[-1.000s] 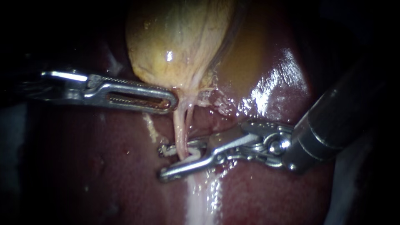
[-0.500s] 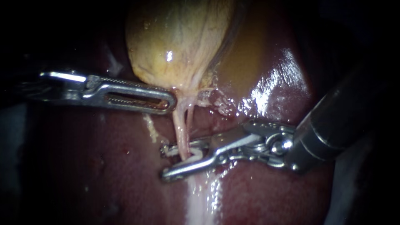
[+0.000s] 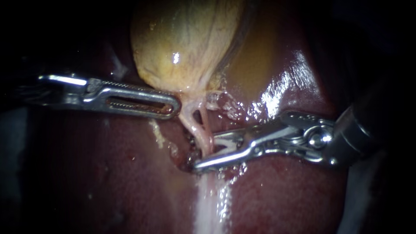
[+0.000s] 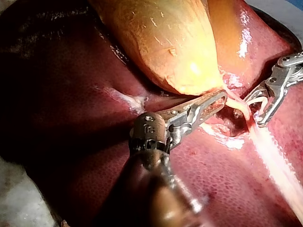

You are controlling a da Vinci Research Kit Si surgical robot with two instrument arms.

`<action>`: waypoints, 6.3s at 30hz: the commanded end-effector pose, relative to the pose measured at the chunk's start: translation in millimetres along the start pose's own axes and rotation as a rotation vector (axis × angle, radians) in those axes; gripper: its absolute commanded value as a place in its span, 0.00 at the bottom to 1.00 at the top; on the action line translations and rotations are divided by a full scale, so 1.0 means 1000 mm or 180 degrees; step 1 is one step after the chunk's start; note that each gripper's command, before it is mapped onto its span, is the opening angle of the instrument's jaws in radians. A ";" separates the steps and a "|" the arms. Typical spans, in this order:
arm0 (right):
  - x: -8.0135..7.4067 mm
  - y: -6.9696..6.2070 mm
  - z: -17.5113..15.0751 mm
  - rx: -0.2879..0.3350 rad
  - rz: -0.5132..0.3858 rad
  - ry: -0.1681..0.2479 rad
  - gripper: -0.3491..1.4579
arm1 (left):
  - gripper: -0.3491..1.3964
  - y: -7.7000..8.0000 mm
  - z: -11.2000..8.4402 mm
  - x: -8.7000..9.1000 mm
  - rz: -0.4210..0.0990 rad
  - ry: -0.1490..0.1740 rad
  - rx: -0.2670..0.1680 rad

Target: Clipping first clip left tube

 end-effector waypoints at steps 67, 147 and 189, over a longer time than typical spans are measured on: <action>0.0033 -0.0024 0.0007 -0.0239 -0.0257 0.0026 0.46 | 0.00 -0.0027 -0.0036 -0.0010 0.0023 0.0017 0.0010; -0.0022 -0.0014 0.0085 0.0183 -0.0111 -0.0135 0.46 | 0.00 -0.0010 -0.0022 -0.0004 -0.0001 0.0036 0.0031; -0.0026 -0.0008 0.0082 0.0239 0.0112 -0.0164 0.00 | 0.00 -0.0006 -0.0015 -0.0001 -0.0007 0.0033 0.0026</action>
